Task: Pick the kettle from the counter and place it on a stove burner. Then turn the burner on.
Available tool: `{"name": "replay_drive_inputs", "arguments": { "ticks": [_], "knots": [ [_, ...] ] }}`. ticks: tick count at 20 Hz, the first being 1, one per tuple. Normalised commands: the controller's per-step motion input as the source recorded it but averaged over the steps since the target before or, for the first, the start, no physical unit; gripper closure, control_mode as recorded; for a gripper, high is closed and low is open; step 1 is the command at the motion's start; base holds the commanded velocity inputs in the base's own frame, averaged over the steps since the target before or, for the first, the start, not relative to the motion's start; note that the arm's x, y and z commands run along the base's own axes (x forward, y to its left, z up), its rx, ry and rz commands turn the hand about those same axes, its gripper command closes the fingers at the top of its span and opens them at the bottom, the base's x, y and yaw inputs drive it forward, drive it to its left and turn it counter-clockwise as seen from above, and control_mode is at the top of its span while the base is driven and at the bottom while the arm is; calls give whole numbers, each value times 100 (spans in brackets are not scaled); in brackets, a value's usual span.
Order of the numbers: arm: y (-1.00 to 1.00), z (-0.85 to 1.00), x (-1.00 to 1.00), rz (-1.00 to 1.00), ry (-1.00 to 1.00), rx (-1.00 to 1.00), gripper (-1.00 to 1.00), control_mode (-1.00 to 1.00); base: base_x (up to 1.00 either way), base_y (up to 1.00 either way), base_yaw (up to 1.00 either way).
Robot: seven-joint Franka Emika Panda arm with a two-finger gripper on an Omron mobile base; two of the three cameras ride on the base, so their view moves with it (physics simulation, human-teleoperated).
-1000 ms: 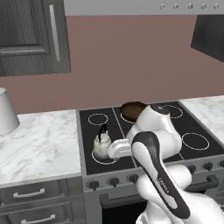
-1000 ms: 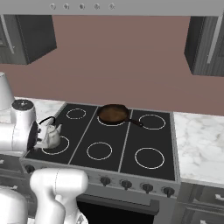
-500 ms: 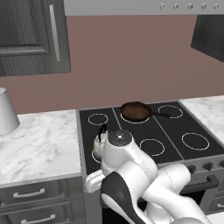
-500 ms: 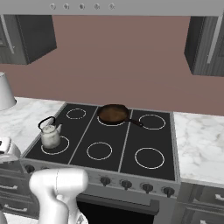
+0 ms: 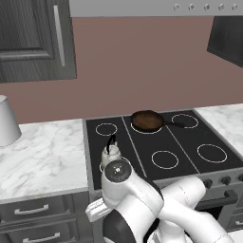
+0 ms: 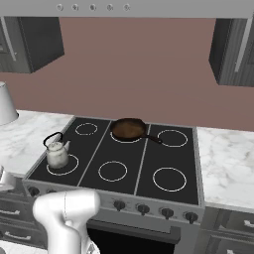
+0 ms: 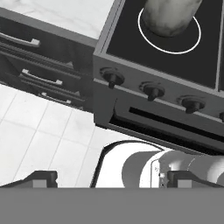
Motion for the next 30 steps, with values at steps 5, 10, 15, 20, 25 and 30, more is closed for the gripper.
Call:
{"name": "replay_drive_inputs", "arguments": {
  "ticks": [5, 10, 15, 20, 25, 30],
  "knots": [
    [-2, -92, -1, 0, -28, 17, -100, -100, 0, 0, 0],
    [0, -53, 0, 0, -42, 25, -100, -100, 0, 0, 0],
    [-1, -63, 0, 0, -44, 33, -100, -100, 0, 0, 0],
    [-2, -25, 4, 0, -41, 29, -100, -100, 0, 0, 0],
    [-9, 0, 0, 0, -36, 11, -100, -100, 0, 0, 0],
    [-5, 0, 0, 0, -5, 7, -100, -100, 0, 0, 0]
  ]
}}
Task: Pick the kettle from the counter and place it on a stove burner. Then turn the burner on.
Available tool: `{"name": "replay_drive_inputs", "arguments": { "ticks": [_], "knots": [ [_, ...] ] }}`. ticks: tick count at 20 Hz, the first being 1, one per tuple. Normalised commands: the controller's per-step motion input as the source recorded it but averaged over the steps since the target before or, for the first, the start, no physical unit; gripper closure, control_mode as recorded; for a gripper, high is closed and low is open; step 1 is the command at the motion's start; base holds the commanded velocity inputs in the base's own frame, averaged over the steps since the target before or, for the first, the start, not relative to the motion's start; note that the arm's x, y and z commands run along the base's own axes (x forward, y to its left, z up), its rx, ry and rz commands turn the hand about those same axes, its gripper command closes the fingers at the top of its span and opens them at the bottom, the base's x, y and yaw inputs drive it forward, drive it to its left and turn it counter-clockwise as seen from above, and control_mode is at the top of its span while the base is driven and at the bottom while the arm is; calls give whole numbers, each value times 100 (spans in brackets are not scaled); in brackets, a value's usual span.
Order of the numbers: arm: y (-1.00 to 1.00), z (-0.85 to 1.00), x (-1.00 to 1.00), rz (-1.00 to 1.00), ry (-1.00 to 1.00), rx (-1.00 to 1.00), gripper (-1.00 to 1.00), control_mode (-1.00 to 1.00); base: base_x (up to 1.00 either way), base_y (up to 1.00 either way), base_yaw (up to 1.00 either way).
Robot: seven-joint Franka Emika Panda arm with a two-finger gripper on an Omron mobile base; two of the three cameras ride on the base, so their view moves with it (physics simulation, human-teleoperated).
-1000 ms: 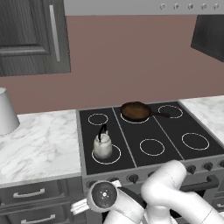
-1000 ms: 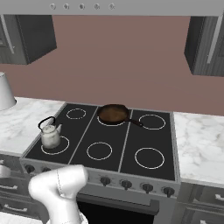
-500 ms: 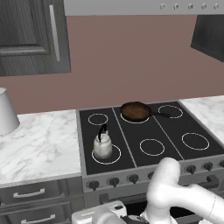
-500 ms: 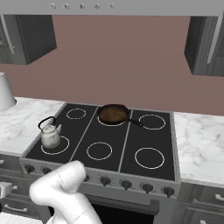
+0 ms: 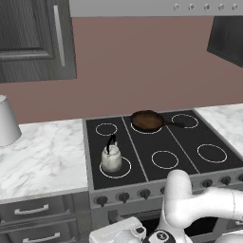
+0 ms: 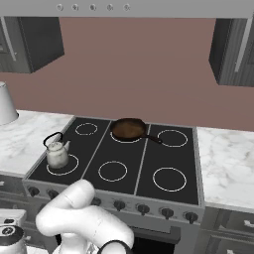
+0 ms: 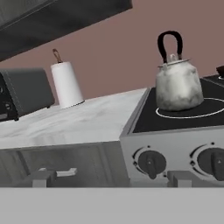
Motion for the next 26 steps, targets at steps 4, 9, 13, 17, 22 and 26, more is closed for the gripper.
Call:
{"name": "replay_drive_inputs", "arguments": {
  "ticks": [4, 9, 13, 17, 22, 26],
  "knots": [
    [0, 0, 0, -2, -2, 0, -100, -100, 0, 0, 0],
    [0, 0, 0, -17, -10, 0, -100, -100, 0, 0, 0],
    [-1, 0, 1, -17, -7, 0, -100, -100, 0, 0, 0],
    [-6, 0, 8, -19, -8, 0, -100, -100, 0, 0, 0],
    [-3, 0, 11, -15, -5, 0, -100, -100, 0, 0, 0],
    [0, 0, 11, -1, 0, 0, -100, -100, 0, 0, 0]
  ]
}}
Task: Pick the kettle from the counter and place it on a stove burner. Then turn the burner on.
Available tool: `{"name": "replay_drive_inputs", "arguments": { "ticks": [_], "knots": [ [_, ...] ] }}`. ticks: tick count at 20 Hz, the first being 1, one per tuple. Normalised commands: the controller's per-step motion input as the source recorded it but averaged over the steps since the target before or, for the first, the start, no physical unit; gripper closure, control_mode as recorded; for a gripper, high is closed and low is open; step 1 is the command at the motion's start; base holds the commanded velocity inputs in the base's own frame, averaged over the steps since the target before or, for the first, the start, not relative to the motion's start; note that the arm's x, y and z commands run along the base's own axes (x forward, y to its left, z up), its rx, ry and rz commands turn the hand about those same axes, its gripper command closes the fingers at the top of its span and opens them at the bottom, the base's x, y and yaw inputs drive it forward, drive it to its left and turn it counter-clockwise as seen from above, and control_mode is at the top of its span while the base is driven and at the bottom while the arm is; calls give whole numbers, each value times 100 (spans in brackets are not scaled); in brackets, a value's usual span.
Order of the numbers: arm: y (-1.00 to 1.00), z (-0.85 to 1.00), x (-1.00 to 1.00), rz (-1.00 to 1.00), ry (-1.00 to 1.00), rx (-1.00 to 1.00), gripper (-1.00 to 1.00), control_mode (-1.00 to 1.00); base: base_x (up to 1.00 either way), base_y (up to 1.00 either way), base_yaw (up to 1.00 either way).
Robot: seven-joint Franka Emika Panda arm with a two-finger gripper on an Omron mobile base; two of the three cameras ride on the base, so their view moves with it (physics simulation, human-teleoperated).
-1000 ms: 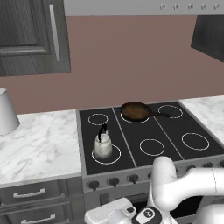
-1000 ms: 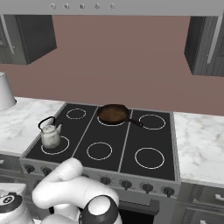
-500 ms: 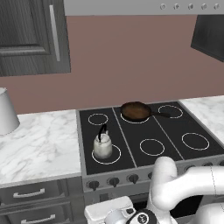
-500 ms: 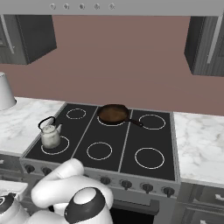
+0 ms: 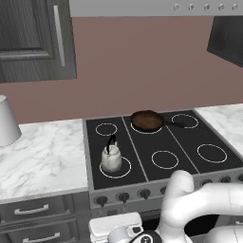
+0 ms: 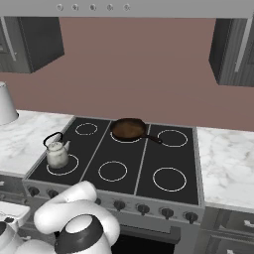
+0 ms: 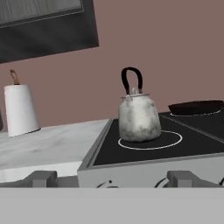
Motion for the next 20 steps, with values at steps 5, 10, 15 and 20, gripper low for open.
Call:
{"name": "replay_drive_inputs", "arguments": {
  "ticks": [5, 10, 15, 20],
  "knots": [
    [-5, 0, 19, 0, 0, 0, -100, -100, 0, 0, 0],
    [-47, 0, 15, 0, 0, 1, -100, -100, 0, 0, 0],
    [-29, -3, 7, 0, 0, 0, -100, -100, 0, 0, 0],
    [0, -10, 36, 0, 1, -1, -100, -100, 0, 0, 0]
  ]
}}
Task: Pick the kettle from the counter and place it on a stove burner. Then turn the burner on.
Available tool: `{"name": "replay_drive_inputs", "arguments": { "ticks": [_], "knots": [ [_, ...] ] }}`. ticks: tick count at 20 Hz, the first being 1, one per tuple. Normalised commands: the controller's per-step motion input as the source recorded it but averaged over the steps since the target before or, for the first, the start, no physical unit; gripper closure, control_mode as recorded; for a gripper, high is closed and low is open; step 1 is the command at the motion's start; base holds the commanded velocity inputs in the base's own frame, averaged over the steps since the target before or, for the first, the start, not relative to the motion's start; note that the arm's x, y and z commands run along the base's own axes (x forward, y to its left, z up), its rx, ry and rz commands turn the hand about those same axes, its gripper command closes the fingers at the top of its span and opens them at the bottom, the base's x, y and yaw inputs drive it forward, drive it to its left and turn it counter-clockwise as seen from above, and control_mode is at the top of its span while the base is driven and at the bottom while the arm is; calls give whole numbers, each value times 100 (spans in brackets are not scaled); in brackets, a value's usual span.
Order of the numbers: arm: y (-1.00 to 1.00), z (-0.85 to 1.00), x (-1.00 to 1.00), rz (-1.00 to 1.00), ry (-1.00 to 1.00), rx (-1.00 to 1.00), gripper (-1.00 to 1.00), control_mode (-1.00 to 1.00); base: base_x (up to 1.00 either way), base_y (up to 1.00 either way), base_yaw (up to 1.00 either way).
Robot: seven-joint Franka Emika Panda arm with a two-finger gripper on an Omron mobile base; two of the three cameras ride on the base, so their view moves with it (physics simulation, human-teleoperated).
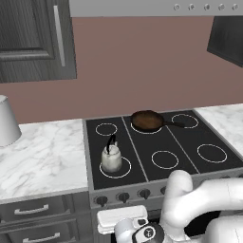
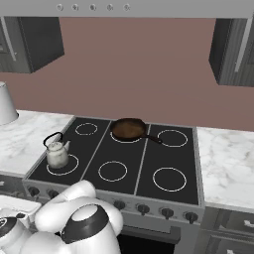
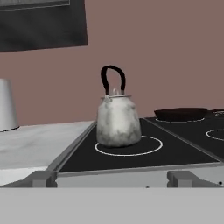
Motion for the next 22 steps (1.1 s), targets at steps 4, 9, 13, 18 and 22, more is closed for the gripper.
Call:
{"name": "replay_drive_inputs", "arguments": {
  "ticks": [4, 9, 13, 18, 22],
  "knots": [
    [0, -17, 39, 0, 4, -5, -100, -100, 0, 0, 0],
    [2, -46, 18, 0, 11, -11, -100, -100, 0, 0, 0],
    [8, -37, 16, 0, 10, -11, -100, -100, 0, 0, 0],
    [7, -16, 40, 0, 0, -1, -100, -100, 0, 0, 0],
    [15, -1, 37, -1, 0, 0, -100, -100, 0, 0, 0]
  ]
}}
